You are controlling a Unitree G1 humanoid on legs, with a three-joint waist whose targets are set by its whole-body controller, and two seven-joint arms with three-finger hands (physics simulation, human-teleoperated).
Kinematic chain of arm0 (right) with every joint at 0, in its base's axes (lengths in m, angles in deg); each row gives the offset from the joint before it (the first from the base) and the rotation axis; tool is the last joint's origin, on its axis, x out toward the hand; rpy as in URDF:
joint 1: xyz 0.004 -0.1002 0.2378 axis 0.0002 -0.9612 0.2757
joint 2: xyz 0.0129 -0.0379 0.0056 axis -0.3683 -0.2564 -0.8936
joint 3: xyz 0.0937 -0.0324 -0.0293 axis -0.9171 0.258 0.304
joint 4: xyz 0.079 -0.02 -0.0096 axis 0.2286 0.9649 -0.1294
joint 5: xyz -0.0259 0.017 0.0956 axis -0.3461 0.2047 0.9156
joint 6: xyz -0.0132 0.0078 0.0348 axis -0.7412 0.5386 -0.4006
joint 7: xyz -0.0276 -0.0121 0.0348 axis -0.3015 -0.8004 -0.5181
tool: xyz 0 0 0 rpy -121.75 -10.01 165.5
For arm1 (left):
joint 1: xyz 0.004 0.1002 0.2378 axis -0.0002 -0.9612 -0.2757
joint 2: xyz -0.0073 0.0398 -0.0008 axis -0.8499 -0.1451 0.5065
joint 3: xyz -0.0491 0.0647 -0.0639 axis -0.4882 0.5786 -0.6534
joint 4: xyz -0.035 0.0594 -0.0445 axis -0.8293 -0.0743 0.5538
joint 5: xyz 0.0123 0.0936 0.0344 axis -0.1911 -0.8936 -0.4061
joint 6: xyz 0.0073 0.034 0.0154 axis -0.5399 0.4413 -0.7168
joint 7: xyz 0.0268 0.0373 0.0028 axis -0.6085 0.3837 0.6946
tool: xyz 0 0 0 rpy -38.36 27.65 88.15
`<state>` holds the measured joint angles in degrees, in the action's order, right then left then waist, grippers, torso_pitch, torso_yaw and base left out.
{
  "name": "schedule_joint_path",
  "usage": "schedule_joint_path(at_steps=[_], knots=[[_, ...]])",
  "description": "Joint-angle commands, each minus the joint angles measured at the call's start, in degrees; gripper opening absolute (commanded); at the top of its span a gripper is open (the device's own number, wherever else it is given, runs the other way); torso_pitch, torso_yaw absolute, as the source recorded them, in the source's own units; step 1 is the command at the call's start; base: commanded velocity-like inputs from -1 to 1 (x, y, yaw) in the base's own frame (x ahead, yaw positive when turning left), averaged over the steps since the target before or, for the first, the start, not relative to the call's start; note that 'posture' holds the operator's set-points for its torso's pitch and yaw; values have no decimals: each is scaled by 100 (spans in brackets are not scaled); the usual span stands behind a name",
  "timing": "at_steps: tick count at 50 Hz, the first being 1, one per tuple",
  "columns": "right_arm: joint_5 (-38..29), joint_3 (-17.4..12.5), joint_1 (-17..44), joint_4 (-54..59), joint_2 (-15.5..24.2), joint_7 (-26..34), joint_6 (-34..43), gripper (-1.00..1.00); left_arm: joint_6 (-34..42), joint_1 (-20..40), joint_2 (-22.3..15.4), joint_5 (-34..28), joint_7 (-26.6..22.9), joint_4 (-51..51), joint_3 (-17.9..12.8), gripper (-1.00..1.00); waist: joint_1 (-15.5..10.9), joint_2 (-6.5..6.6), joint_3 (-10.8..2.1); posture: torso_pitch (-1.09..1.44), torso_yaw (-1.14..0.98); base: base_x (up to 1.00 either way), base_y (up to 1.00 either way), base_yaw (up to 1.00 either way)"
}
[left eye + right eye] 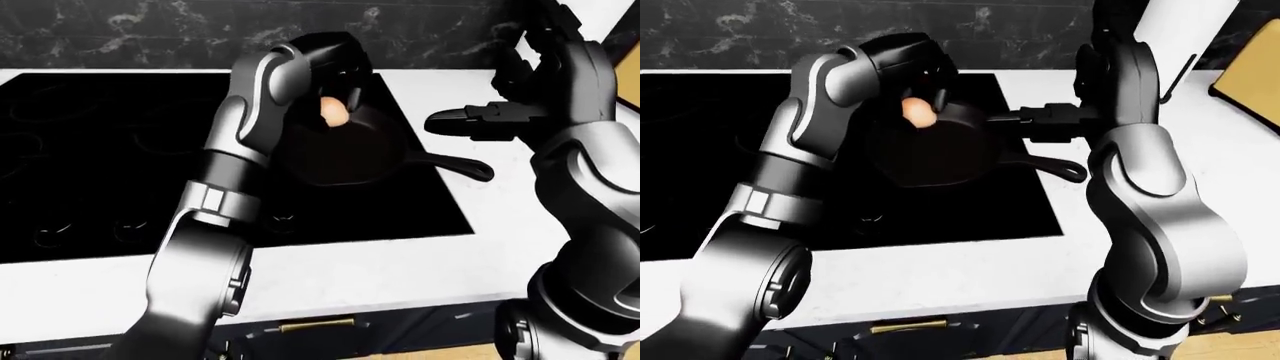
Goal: Pick the egg from the plate and place it in the pan.
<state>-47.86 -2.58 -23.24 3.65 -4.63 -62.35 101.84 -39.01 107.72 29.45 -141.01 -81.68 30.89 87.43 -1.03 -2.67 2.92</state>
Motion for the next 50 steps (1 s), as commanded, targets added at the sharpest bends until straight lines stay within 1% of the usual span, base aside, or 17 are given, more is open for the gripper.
schedule_joint_path(at_steps=[1, 7, 23, 32, 39, 50], knots=[[-6, -81, 165, -104, 84, -23, -161, 100, -85, 237, -11, 33, 216, -160, -56, -100, 2, -15, -177, 0, 0, 0, 0, 0], [65, -135, 195, -128, 126, -63, -116, 100, -101, 201, 102, 3, 320, -102, -14, -100, -6, -27, -188, 0, 0, 0, 0, 0], [231, -179, 217, -100, 222, -177, -131, 100, -58, -79, 259, -84, 139, -385, 51, -100, -15, -29, -185, 0, 0, 0, 0, 0], [319, -199, 236, -129, 257, -241, -91, 100, -73, -221, 351, -130, 197, -401, 77, -100, -18, -38, -174, 0, 0, 0, 0, 0], [375, -207, 241, -132, 282, -278, -87, 100, -39, -370, 379, -176, 85, -523, 97, -100, -15, -42, -168, 0, 0, 0, 0, 0], [416, -198, 205, -105, 304, -307, -158, 100, -161, -422, 392, -225, 318, -304, 103, -100, -12, -48, -172, 0, 0, 0, 0, 0]])
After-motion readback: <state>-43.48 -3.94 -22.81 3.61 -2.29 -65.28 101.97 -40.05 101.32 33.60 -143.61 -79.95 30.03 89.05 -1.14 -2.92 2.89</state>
